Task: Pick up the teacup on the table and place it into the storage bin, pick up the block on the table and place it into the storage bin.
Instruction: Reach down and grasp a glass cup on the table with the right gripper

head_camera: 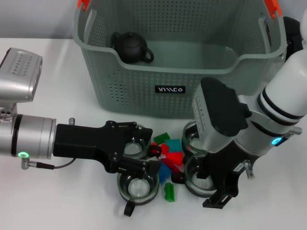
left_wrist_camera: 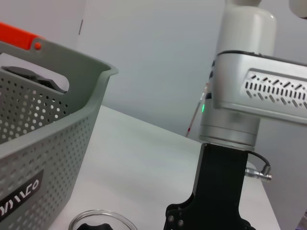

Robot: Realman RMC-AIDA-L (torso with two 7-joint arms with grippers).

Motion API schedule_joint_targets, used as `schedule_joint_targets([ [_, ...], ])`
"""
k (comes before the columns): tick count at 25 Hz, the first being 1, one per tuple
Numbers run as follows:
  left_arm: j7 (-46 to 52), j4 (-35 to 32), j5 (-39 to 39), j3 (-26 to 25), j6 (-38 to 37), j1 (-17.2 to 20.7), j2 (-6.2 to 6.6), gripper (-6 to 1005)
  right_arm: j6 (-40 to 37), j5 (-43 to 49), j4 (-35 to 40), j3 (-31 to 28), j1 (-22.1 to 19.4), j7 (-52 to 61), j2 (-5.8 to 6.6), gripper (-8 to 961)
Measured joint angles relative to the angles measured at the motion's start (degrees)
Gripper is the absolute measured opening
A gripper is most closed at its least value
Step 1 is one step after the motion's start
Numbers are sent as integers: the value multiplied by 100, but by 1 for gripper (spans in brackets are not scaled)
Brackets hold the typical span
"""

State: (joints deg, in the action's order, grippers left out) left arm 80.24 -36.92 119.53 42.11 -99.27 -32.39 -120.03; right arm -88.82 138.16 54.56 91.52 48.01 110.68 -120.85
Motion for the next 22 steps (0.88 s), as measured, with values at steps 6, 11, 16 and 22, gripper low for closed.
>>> schedule_joint_targets([
  [6,0,0,0,-2,4,23,-3,952,92,15,241,449,-61,292,-1,719],
  [11,0,1,0,-2,4,65,-10,952,200,23,300,723,-69,462,2,674],
  [16,0,0,0,-1,4,82,-12,952,250,27,346,865,-80,525,2,629],
  [22,0,1,0,-1,4,84,-12,952,308,94,350,939,-92,634,0,575],
])
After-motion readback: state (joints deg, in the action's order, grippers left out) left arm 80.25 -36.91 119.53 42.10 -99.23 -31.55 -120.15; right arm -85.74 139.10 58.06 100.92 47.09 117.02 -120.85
